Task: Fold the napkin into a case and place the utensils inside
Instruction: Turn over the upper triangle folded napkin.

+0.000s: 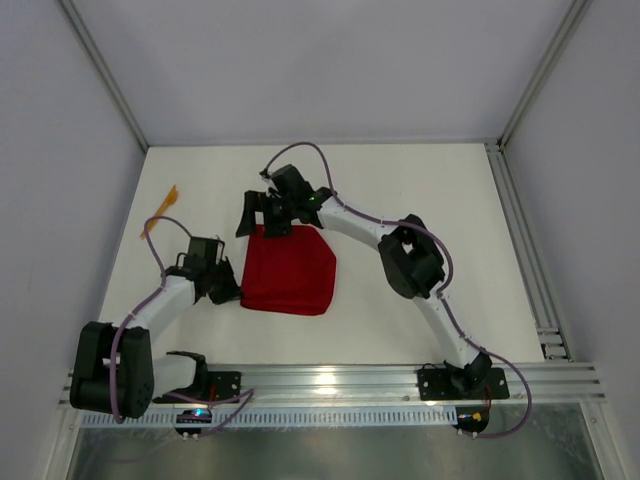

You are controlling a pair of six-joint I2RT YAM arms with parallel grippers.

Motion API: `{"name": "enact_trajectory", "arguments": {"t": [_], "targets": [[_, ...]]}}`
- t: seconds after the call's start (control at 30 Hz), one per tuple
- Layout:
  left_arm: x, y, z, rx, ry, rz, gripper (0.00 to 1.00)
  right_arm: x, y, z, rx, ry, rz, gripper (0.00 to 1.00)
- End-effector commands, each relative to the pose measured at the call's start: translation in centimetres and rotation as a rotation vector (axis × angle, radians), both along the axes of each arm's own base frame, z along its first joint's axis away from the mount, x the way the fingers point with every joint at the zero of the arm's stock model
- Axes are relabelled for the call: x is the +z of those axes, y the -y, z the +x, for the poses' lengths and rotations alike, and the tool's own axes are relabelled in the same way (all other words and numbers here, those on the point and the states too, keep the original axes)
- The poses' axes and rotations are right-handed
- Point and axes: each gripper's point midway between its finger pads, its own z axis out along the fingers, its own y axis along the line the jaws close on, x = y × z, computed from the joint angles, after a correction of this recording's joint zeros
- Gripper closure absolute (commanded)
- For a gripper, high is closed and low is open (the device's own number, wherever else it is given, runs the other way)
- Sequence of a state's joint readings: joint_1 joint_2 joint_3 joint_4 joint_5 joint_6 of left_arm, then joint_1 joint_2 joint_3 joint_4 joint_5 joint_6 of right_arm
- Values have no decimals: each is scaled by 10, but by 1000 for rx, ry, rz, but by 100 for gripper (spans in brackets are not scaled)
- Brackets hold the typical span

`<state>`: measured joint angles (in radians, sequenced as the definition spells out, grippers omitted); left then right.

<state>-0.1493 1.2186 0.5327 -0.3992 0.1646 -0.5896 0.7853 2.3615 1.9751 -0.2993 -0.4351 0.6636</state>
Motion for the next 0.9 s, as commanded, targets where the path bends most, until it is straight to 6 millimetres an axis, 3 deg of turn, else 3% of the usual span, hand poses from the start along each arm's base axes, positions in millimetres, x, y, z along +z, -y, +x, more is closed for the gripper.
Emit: {"name": "enact_trajectory", "arguments": {"t": [0.0, 0.13, 0.17, 0.2, 0.23, 0.27, 0.3, 0.33, 0.37, 0.4, 0.43, 0.47, 0.57, 0.6, 0.67, 0.7, 0.73, 0.77, 0.8, 0.83, 0.87], "targets": [[3, -9, 5, 8, 22, 40, 100, 78, -6, 2, 34, 169, 88, 1], [5, -13, 7, 4, 38, 60, 100, 82, 6, -2, 26, 188, 60, 1], [6, -15, 8, 6, 46, 67, 100, 97, 16, 1, 3, 246, 43, 1], [7, -16, 9, -2, 53, 73, 100, 86, 27, -1, -13, 253, -2, 1], [8, -17, 11, -5, 62, 77, 100, 89, 36, -1, -30, 281, -28, 1], [11, -18, 13, -6, 76, 76, 100, 114, 54, 5, -103, 364, -51, 1], [12, -17, 14, -10, 83, 75, 100, 97, 73, 3, -119, 386, -118, 1], [13, -17, 15, -13, 88, 71, 100, 101, 85, 2, -144, 424, -145, 1], [13, -17, 16, -13, 92, 71, 100, 135, 100, 2, -186, 507, -111, 1], [14, -16, 16, -14, 94, 69, 100, 114, 119, -4, -189, 522, -166, 1], [14, -16, 16, -15, 96, 69, 100, 118, 129, -5, -213, 541, -146, 1], [14, -16, 15, -17, 92, 67, 100, 122, 153, -5, -286, 578, -122, 1], [14, -15, 14, -24, 91, 64, 100, 120, 171, -20, -279, 559, -5, 1], [13, -14, 12, -26, 88, 61, 100, 104, 185, -35, -234, 487, 41, 1], [13, -15, 12, -24, 91, 60, 100, 99, 188, -52, -172, 416, 155, 1], [14, -15, 13, -25, 95, 59, 100, 77, 194, -67, -141, 364, 153, 7], [17, -14, 13, -28, 106, 56, 100, 76, 197, -76, -126, 379, 142, 23], [19, -13, 14, -41, 114, 57, 98, 57, 203, -86, -121, 362, 92, 30], [22, -13, 15, -46, 126, 54, 94, 51, 199, -98, -101, 372, 63, 37], [25, -13, 16, -54, 140, 58, 86, 50, 206, -97, -138, 398, 26, 56], [28, -15, 17, -74, 151, 75, 82, 34, 212, -106, -155, 354, -12, 61]]}}
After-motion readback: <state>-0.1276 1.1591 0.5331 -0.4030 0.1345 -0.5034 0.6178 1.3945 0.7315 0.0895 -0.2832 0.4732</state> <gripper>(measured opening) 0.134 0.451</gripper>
